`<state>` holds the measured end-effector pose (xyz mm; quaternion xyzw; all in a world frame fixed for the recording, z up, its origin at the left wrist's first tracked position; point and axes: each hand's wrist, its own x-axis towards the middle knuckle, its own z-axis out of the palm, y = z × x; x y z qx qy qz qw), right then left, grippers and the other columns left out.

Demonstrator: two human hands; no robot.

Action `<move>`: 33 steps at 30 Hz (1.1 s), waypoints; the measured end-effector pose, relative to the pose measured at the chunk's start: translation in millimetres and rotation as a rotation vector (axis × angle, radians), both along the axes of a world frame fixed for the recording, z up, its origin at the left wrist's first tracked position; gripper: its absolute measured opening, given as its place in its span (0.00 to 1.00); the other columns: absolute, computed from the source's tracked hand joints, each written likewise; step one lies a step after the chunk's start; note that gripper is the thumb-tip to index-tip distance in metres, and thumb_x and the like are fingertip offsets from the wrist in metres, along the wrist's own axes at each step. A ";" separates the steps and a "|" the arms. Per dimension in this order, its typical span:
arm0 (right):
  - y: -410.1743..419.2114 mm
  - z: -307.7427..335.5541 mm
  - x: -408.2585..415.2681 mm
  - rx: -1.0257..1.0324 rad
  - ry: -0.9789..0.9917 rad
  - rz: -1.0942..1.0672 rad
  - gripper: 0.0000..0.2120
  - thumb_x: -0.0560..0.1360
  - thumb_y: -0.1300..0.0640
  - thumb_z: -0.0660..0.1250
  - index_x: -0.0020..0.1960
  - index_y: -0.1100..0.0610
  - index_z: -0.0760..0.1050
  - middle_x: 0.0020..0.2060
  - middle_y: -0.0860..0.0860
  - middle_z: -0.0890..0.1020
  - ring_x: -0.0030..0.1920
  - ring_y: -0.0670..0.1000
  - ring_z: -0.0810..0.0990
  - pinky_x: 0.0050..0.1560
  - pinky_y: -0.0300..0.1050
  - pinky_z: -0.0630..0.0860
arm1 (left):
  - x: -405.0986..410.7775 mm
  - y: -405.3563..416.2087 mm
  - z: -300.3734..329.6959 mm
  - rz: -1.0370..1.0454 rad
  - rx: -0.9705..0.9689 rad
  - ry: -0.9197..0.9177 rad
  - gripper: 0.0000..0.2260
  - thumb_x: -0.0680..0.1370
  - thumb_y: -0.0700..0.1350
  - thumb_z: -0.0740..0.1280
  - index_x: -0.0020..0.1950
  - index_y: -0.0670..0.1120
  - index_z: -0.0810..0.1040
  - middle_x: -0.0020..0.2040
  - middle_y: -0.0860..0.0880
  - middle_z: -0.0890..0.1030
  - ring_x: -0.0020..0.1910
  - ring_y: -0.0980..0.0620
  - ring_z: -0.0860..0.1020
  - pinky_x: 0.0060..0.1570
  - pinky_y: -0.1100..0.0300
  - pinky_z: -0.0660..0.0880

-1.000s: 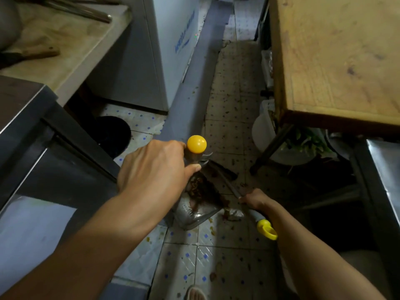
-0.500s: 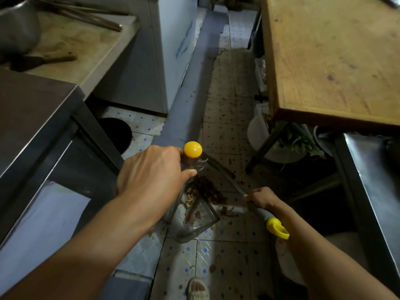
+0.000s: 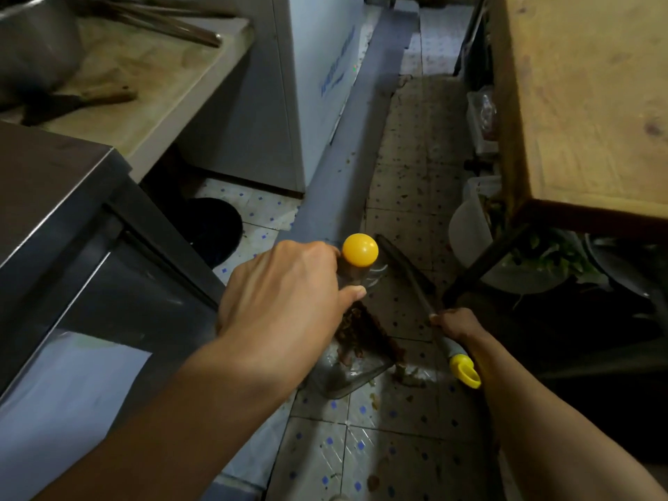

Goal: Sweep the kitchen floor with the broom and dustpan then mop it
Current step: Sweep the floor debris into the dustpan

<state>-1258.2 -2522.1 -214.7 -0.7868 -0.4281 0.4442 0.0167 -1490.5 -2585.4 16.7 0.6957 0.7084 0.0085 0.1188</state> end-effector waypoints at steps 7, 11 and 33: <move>-15.7 19.7 6.1 -0.050 0.084 -0.002 0.15 0.78 0.56 0.64 0.58 0.66 0.79 0.58 0.60 0.79 0.53 0.56 0.78 0.56 0.47 0.73 | 4.7 1.3 3.4 -0.014 -0.010 0.036 0.14 0.75 0.63 0.63 0.43 0.54 0.70 0.33 0.54 0.66 0.39 0.50 0.69 0.37 0.58 0.65; -25.6 46.7 10.3 -0.037 0.113 0.002 0.14 0.77 0.56 0.66 0.57 0.64 0.80 0.57 0.60 0.80 0.51 0.55 0.78 0.55 0.47 0.73 | 5.4 -2.8 15.7 -0.023 -0.014 0.043 0.14 0.74 0.63 0.63 0.44 0.53 0.71 0.33 0.54 0.65 0.39 0.50 0.69 0.37 0.58 0.66; -55.8 52.8 2.9 -0.028 0.016 -0.355 0.12 0.76 0.59 0.67 0.53 0.69 0.75 0.44 0.59 0.74 0.44 0.57 0.76 0.40 0.49 0.73 | -0.2 -8.7 31.2 0.004 -0.030 0.023 0.16 0.75 0.63 0.63 0.50 0.52 0.76 0.40 0.51 0.73 0.40 0.50 0.70 0.37 0.57 0.67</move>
